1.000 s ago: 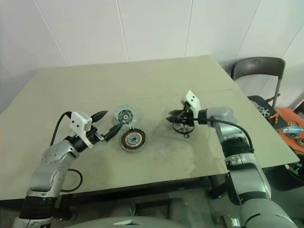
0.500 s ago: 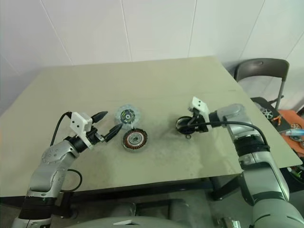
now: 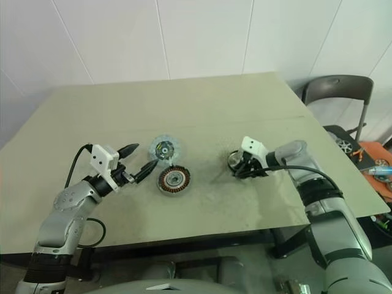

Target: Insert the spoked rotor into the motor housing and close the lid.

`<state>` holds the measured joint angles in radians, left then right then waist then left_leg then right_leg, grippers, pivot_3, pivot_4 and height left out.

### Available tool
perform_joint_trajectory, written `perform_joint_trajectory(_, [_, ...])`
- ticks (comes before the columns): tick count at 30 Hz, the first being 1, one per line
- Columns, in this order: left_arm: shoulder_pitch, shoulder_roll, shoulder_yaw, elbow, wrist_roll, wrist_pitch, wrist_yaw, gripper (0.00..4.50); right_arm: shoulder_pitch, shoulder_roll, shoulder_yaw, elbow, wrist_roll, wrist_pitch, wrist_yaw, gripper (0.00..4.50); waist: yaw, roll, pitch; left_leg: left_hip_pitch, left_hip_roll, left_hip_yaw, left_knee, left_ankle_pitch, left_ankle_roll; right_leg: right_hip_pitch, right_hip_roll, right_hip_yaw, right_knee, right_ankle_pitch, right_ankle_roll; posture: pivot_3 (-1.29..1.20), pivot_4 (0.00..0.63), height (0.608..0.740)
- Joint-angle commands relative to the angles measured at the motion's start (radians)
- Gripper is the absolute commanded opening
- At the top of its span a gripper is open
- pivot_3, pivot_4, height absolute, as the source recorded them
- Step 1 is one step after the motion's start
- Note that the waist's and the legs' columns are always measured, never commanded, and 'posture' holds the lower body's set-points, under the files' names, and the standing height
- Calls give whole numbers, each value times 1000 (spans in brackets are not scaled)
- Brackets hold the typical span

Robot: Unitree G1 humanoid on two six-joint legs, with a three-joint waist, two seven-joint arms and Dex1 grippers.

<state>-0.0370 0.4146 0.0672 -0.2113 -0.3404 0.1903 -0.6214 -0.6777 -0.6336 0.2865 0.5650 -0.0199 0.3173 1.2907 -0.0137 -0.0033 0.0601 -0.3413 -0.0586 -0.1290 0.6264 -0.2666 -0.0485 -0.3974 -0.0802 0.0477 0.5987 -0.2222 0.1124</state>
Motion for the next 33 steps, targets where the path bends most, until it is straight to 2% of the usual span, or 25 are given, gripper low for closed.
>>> perform_joint_trajectory(1, [-3, 14, 29, -38, -13, -5, 1, 4500, -29, 11, -20, -13, 21, -16, 13, 573, 0, 0, 0, 0, 0, 0, 0, 0, 0, 0, 0, 0, 0, 0, 0, 0, 0, 740])
perform_joint_trajectory(3, [-2, 15, 29, -38, -13, -5, 1, 4500, -28, 19, -36, -26, 44, -11, 23, 25, -2, 0, 0, 0, 0, 0, 0, 0, 0, 0, 0, 0, 0, 0, 0, 0, 0, 740])
perform_joint_trajectory(11, [-4, 19, 29, -37, -14, -5, -3, 4500, -71, 129, -226, -99, 309, 170, 32, 25, -1, 0, 0, 1, 1, 0, 1, 0, 0, 0, 1, 0, 1, 0, 0, 0, 0, 740])
perform_joint_trajectory(15, [-5, 19, 30, -29, -12, -11, -5, 4500, -138, 236, -417, 16, 471, 343, -129, 25, -2, 0, 0, 1, 0, -1, 1, 0, 0, 0, 0, 0, 1, 1, -1, 0, 0, 740])
perform_joint_trajectory(19, [-5, 19, 33, -10, -7, -26, -11, 4500, -196, 322, -601, 314, 522, 381, -460, 25, 3, -1, -1, 1, 0, -1, 0, 0, 0, 1, 1, 0, 1, 3, -5, 0, 0, 740])
perform_joint_trajectory(23, [-2, 23, 40, 8, -6, -42, -19, 4500, -203, 371, -723, 448, 580, 400, -622, 25, -3, 0, 0, 0, 0, -1, -1, 0, 0, 0, 1, 0, 0, 3, -5, 0, 0, 740])
perform_joint_trajectory(27, [-3, 25, 45, 24, -2, -55, -26, 4500, -211, 405, -835, 512, 669, 452, -706, 25, -8, 0, -2, 2, 1, 0, -2, 0, 0, 1, 1, 1, 0, 5, -3, 0, 0, 740])
perform_joint_trajectory(33, [5, 27, 50, 35, 2, -72, -33, 4500, -209, 432, -847, 471, 701, 504, -686, 25, -19, 0, -2, 3, 1, 0, -2, 0, 0, 1, 3, 1, 0, 1, -2, 0, 0, 740])
